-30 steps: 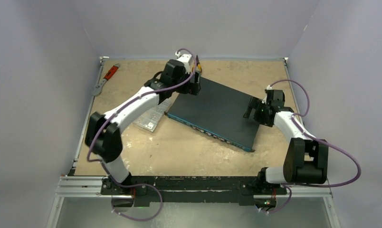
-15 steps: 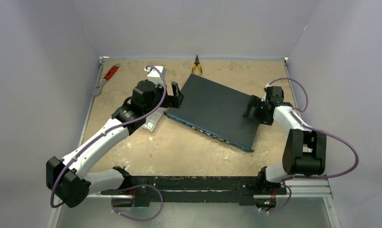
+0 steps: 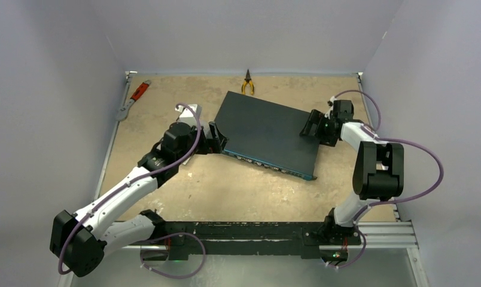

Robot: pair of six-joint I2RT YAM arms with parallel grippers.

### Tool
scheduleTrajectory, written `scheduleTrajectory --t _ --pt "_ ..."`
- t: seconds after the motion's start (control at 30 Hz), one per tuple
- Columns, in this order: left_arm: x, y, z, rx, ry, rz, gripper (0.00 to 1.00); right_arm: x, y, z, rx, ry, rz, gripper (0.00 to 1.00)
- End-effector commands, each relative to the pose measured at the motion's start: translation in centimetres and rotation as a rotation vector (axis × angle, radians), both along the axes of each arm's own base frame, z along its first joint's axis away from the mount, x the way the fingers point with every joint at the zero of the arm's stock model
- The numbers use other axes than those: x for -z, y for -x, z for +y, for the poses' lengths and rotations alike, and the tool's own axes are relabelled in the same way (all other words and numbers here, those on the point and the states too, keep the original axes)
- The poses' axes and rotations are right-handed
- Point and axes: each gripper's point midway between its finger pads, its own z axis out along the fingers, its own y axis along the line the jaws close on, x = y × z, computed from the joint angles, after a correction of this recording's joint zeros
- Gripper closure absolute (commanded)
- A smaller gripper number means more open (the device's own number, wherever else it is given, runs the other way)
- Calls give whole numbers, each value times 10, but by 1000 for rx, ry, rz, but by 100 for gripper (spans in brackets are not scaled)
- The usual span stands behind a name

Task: Pull the plug from the switch port
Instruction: Move the switch port to the center of the board.

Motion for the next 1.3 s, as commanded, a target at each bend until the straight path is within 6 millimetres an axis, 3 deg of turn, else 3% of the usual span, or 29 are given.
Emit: scheduleTrajectory --t 0.0,0.13,0.3,0.57,0.73,0.9,1.23,1.27 --pt "-13 2 -3 -3 74 -30 1 -50 -42 34 -92 -107 -190 1" --pt "-3 7 2 -16 72 1 1 -65 -47 19 -46 -31 -214 1" --pt "26 23 3 -15 116 66 1 -95 -45 9 -20 32 -289 1" --pt "73 50 -2 5 261 156 1 -126 -3 35 -126 -78 -387 1" --pt "91 61 -13 43 392 185 1 -123 22 50 -175 -145 -407 1" --pt "108 63 -23 57 464 245 3 -123 34 59 -208 -194 -417 1" --pt "117 46 -61 154 565 312 21 -98 40 86 -262 -329 -369 1" --pt "117 44 -63 159 582 312 23 -95 43 97 -287 -339 -353 1"
